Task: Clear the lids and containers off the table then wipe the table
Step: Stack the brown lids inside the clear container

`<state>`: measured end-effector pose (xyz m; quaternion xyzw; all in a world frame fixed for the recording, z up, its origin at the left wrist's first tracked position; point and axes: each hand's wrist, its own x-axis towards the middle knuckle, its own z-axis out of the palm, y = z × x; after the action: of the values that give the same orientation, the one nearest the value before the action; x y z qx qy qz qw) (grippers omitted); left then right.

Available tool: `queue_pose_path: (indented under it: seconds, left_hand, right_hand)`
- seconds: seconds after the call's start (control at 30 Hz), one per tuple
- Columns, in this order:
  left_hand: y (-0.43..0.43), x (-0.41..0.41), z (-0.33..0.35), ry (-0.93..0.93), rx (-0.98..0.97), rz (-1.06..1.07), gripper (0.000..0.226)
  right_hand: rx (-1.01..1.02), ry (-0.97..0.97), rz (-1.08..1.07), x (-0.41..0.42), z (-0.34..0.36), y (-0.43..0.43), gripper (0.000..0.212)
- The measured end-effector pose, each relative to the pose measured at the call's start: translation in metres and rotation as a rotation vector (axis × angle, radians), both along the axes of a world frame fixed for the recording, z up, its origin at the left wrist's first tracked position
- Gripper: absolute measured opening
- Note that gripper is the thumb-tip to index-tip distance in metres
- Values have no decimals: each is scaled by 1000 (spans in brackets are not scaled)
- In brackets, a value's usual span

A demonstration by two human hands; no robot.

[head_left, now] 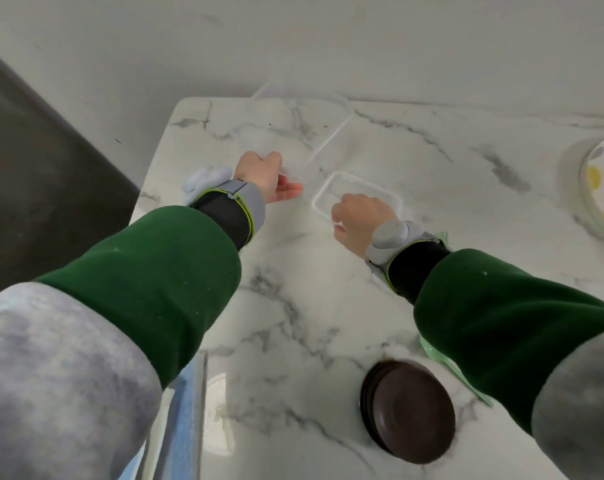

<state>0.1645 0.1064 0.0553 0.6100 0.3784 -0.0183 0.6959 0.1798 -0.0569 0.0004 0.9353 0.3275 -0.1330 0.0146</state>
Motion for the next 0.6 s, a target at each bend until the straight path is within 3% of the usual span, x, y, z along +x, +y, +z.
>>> queue_pose_path:
  seconds: [0.27,0.6]
  left_hand:
    - [-27,-51,6,5,10,8,24]
    - [-81,-136,-7,99,-3,178,28]
  right_hand:
    - [97,199,146,-62,30,-28,23]
    - [-89,282,157,-103,31,-111,25]
